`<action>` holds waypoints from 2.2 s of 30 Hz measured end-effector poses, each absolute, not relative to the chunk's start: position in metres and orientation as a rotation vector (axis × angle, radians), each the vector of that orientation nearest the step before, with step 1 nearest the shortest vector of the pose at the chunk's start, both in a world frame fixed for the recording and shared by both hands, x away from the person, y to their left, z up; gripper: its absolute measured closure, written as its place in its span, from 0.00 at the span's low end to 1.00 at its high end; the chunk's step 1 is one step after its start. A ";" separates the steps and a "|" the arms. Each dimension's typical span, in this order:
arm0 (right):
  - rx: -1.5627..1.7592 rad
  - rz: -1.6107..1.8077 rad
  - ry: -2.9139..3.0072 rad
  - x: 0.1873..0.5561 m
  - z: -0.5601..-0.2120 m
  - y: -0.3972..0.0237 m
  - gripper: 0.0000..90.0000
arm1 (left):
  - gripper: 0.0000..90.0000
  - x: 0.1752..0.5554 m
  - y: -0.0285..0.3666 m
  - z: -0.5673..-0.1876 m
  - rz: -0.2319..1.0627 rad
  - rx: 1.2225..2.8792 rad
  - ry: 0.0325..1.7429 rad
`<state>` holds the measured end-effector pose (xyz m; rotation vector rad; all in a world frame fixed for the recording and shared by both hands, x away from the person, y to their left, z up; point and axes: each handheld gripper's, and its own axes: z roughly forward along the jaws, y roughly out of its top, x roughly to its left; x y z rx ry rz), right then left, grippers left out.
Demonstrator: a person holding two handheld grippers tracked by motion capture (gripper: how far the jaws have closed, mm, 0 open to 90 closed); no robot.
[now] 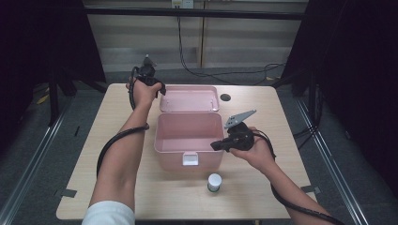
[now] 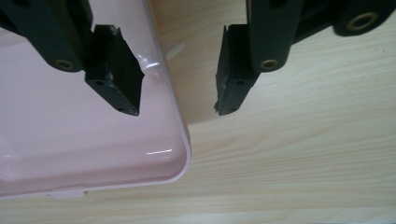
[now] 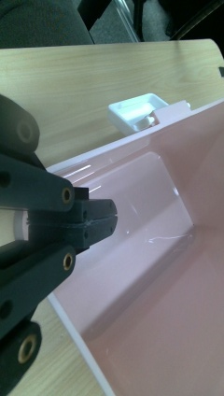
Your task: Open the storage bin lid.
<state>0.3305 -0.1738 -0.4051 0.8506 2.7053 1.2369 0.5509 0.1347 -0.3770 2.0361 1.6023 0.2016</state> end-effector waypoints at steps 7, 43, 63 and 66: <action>0.853 1.222 2.696 0.330 -0.404 -0.173 0.99 | 0.49 0.536 0.142 -0.368 0.211 2.036 1.575; 0.950 1.120 2.569 0.318 -0.372 -0.182 0.49 | 0.31 0.458 0.209 -0.368 0.206 2.011 1.415; 0.982 1.100 2.584 0.304 -0.371 -0.202 0.38 | 0.26 0.415 0.236 -0.399 0.209 1.970 1.368; 1.000 1.091 2.588 0.302 -0.373 -0.208 0.36 | 0.25 0.410 0.239 -0.402 0.211 1.985 1.358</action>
